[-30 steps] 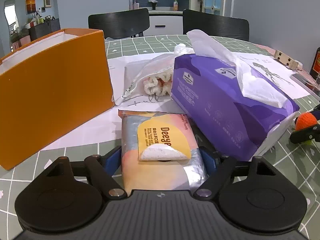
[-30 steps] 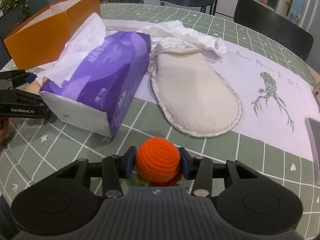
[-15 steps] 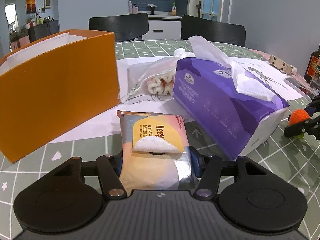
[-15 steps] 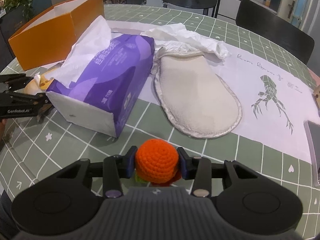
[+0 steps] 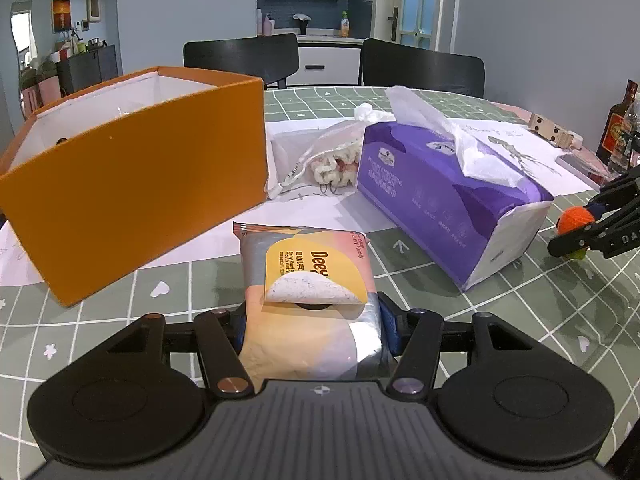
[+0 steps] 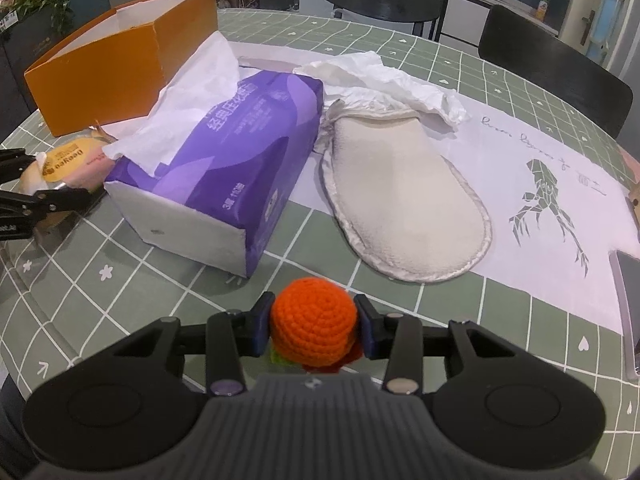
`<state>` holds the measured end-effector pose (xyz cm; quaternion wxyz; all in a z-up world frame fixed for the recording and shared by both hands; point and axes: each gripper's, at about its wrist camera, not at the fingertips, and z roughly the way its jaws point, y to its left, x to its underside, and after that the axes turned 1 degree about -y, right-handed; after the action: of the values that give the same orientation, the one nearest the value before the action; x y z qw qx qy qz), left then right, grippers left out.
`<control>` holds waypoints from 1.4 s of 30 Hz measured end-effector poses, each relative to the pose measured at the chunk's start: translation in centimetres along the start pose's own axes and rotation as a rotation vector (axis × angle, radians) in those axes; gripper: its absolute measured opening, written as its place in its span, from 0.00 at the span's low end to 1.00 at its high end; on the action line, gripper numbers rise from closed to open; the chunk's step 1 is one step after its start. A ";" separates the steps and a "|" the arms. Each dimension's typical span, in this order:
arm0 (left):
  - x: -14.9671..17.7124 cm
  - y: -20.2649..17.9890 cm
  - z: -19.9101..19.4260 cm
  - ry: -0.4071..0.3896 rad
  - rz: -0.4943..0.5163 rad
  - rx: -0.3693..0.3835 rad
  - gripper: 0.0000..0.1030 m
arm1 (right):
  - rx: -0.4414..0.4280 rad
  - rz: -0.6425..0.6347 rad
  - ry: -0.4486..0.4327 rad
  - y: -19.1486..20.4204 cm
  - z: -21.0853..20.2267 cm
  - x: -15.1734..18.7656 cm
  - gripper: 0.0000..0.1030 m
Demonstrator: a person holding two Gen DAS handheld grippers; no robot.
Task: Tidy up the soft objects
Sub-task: 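Carry the wipe pack and orange ball over the orange box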
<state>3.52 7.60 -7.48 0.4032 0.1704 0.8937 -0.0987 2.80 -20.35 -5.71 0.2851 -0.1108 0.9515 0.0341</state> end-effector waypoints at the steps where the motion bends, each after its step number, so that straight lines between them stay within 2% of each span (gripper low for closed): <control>1: 0.0 0.0 -0.2 -0.003 0.002 0.000 0.65 | 0.000 -0.001 0.000 0.1 0.0 0.0 0.41; 9: 0.4 0.1 -1.9 -0.016 0.022 -0.006 0.65 | -0.009 -0.028 0.003 0.9 -0.4 0.1 0.41; 16: 0.7 1.6 -3.7 -0.034 0.015 -0.025 0.65 | -0.034 -0.105 0.026 3.1 -0.6 0.3 0.41; 21: 0.9 2.8 -4.9 -0.051 0.009 -0.040 0.65 | -0.085 -0.139 0.046 4.8 -0.8 0.3 0.41; 32: 0.8 4.7 -6.7 -0.077 0.001 -0.052 0.65 | -0.171 -0.274 0.064 11.0 -0.7 -1.0 0.41; 42: 0.1 6.4 -8.0 -0.112 -0.010 -0.060 0.65 | -0.212 -0.354 0.032 15.8 -0.7 -3.6 0.41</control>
<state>0.43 16.06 -2.57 0.4572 0.1482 0.8730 -0.0834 1.70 -4.34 -3.14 0.2584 -0.3062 0.9126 0.0817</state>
